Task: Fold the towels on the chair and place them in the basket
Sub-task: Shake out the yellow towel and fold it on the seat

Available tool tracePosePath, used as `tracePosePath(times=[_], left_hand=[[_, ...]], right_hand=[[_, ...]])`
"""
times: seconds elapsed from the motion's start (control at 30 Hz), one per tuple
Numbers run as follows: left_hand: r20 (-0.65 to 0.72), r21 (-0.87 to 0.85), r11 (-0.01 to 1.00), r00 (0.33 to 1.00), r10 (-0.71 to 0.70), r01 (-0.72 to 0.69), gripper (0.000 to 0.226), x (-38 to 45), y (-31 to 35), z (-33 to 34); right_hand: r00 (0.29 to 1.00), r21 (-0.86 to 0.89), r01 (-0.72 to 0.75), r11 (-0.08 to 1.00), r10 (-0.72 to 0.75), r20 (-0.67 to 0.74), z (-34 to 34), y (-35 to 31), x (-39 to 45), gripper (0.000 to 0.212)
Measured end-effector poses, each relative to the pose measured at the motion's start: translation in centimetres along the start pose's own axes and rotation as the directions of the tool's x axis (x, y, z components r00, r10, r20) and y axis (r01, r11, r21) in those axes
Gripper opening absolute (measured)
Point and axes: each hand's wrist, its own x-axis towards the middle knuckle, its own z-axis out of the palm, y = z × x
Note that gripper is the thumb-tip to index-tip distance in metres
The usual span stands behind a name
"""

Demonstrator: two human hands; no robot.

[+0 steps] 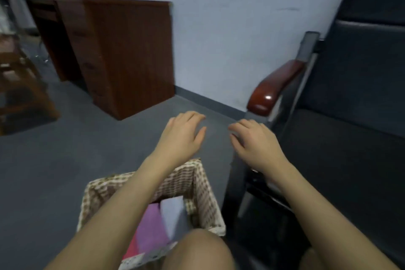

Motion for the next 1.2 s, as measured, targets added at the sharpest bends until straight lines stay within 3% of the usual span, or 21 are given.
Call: tracePosePath(times=[0.13,0.23,0.53,0.8,0.9,1.07,1.13,1.2], left_hand=[[-0.005,-0.101,0.979,0.984,0.177,-0.177,0.037,4.1,8.0,1.6],[0.027,-0.2,0.939,0.956,0.291,-0.281,0.036,6.5,14.4,4.0],[0.14,-0.418,0.763,0.795,0.591,-0.493,0.036,9.4,34.4,12.7],[0.218,-0.517,0.638,0.633,0.743,-0.571,0.035,9.9,50.6,20.7],[0.251,-0.537,0.615,0.587,0.769,-0.577,0.037,9.9,55.2,23.9],[0.257,-0.541,0.573,0.528,0.809,-0.615,0.042,10.0,61.1,28.2],[0.236,-0.543,0.542,0.503,0.832,-0.642,0.043,10.0,63.5,29.1],[0.209,-0.552,0.514,0.487,0.848,-0.657,0.043,9.8,66.0,29.7]], right_hand=[[0.979,-0.06,-0.192,0.98,0.187,-0.078,-5.9,5.9,-4.2,0.017],[0.933,-0.108,-0.353,0.93,0.34,-0.116,-9.4,10.2,-8.6,0.02],[0.678,-0.141,-0.732,0.666,0.694,-0.243,-17.0,22.6,-22.8,0.02],[0.377,-0.176,-0.925,0.336,0.869,-0.322,-20.5,32.2,-34.8,0.019],[0.323,-0.228,-0.939,0.257,0.886,-0.334,-20.8,35.5,-38.5,0.021],[0.279,-0.376,-0.922,0.092,0.831,-0.48,-22.0,39.6,-42.7,0.029],[0.214,-0.378,-0.926,-0.005,0.817,-0.535,-22.9,41.1,-43.9,0.033],[0.103,-0.341,-0.933,-0.117,0.821,-0.562,-23.9,42.4,-45.0,0.034]])
